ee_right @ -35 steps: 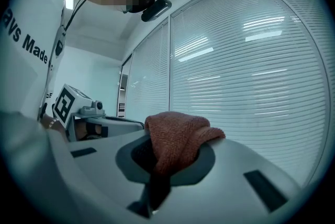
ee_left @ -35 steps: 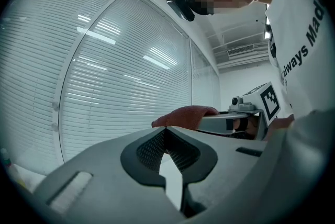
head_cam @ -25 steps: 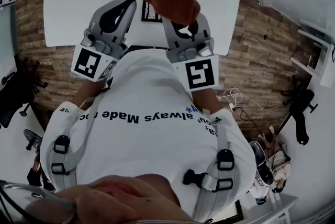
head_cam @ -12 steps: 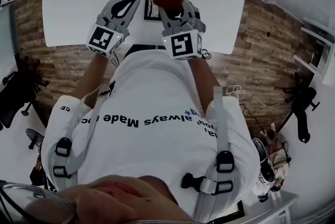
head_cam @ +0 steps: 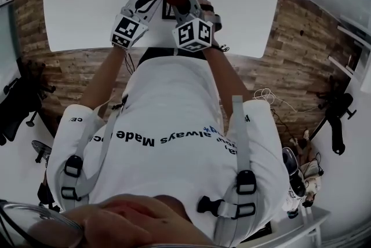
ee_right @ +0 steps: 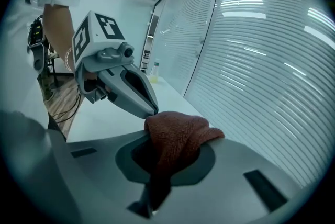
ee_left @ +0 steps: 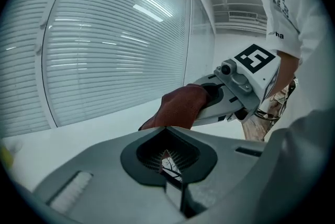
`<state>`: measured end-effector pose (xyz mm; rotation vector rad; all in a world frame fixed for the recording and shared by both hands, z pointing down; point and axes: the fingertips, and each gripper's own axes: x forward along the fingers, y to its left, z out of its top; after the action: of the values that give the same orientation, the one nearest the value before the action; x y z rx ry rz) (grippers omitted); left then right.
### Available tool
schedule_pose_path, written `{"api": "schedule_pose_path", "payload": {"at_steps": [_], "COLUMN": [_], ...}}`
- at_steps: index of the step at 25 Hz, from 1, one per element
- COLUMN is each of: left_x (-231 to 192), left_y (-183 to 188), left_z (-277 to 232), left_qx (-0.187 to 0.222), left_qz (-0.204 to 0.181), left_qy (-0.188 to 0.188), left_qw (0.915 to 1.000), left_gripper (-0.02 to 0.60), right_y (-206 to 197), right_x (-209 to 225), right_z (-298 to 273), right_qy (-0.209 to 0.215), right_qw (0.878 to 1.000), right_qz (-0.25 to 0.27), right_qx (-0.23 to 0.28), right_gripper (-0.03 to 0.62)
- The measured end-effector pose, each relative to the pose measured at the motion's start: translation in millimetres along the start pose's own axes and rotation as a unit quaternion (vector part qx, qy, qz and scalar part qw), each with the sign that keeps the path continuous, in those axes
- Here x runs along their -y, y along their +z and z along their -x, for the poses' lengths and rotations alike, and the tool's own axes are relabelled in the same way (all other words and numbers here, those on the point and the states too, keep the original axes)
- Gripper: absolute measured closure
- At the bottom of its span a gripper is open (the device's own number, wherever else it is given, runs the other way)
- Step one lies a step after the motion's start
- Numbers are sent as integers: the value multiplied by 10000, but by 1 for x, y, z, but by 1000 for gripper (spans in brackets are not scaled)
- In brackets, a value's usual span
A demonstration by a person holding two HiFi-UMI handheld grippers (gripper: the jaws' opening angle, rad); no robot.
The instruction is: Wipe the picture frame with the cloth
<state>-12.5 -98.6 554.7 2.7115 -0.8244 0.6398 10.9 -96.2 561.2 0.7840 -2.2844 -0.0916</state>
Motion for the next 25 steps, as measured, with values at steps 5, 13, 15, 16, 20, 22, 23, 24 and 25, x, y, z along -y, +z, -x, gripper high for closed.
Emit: {"api": "schedule_pose_path", "payload": {"at_steps": [5, 13, 15, 16, 20, 22, 23, 24, 25], "left_x": [-7, -17, -17, -17, -21, -23, -23, -24, -24], "left_y": [-37, -82, -87, -89, -96, -98, -98, -99, -99], "left_z": [-12, -30, -35, -36, -39, -38, -38, -38, -39], "left_qx": [-322, -767, -837, -861, -920, -952, -963, -972, -985], "left_qz": [18, 28, 28, 32, 39, 40, 47, 51, 46], "left_qy": [-60, -182, -213, -223, -232, -225, -227, -235, -246], "left_qw": [9995, 9969, 9963, 9960, 9955, 9952, 9951, 9950, 9948], "left_gripper": [578, 578, 578, 578, 578, 578, 578, 578, 578], "right_y": [-34, -82, -95, -100, -102, -101, -102, -102, -103], "right_x": [-21, -41, -46, -47, -52, -59, -62, -65, -67], "right_z": [-38, -93, -101, -103, -100, -96, -94, -91, -89], "right_qy": [295, 686, 828, 866, 895, 944, 965, 979, 994], "right_qw": [9983, 9886, 9844, 9832, 9818, 9806, 9800, 9796, 9793], "right_qz": [265, 628, 723, 750, 811, 851, 867, 878, 881], "right_qx": [-428, -1184, -1376, -1424, -1468, -1492, -1506, -1518, -1530], "right_gripper": [574, 574, 574, 574, 574, 574, 574, 574, 574]}}
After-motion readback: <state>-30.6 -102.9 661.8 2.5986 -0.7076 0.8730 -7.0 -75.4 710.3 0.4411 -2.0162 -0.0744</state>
